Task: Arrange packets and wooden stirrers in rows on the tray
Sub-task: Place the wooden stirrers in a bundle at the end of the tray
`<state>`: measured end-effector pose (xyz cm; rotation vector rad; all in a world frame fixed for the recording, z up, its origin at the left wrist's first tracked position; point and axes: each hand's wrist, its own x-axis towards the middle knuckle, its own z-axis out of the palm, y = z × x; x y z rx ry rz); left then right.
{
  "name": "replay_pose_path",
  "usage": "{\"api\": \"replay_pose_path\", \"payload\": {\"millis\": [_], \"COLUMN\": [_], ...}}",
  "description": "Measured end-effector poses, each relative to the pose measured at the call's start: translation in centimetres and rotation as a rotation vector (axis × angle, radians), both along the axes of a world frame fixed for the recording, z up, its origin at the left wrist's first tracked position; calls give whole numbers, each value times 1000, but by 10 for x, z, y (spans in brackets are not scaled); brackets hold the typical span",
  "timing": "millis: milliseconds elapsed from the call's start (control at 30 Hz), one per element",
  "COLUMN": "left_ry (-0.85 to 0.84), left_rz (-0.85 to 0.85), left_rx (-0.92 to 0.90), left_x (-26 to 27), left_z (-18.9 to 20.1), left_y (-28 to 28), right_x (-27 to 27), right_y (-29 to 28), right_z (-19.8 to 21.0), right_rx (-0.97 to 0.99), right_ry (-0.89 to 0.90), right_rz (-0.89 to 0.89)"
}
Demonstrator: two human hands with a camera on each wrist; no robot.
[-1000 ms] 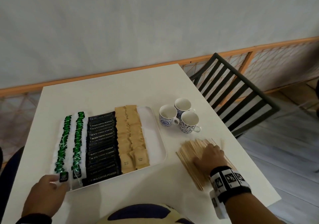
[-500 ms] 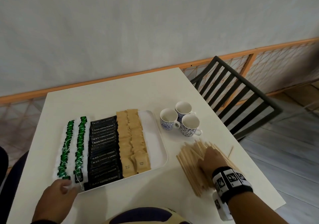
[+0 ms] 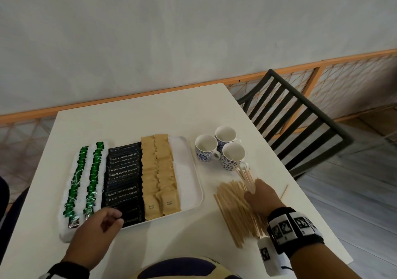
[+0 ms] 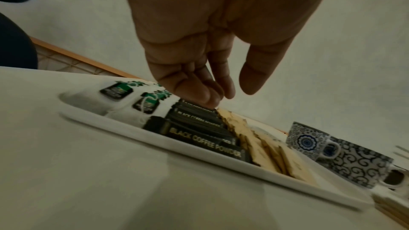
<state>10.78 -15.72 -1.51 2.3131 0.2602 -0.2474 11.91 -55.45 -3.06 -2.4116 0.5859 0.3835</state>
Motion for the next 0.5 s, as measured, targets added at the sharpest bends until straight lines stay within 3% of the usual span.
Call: {"api": "replay_pose_path", "payload": {"millis": [267,500], "left_ry": [-63,-50], "left_rz": [-201,-453], "left_rx": [-92,-133], "left_x": [11,25], "left_z": [6,16], "left_y": [-50,-84], "right_x": [6,19], "right_y": [-2,21], "right_z": [5,31], "right_rx": [-11,6], "right_ry": [-83,-189], "right_rz": [142,413]}}
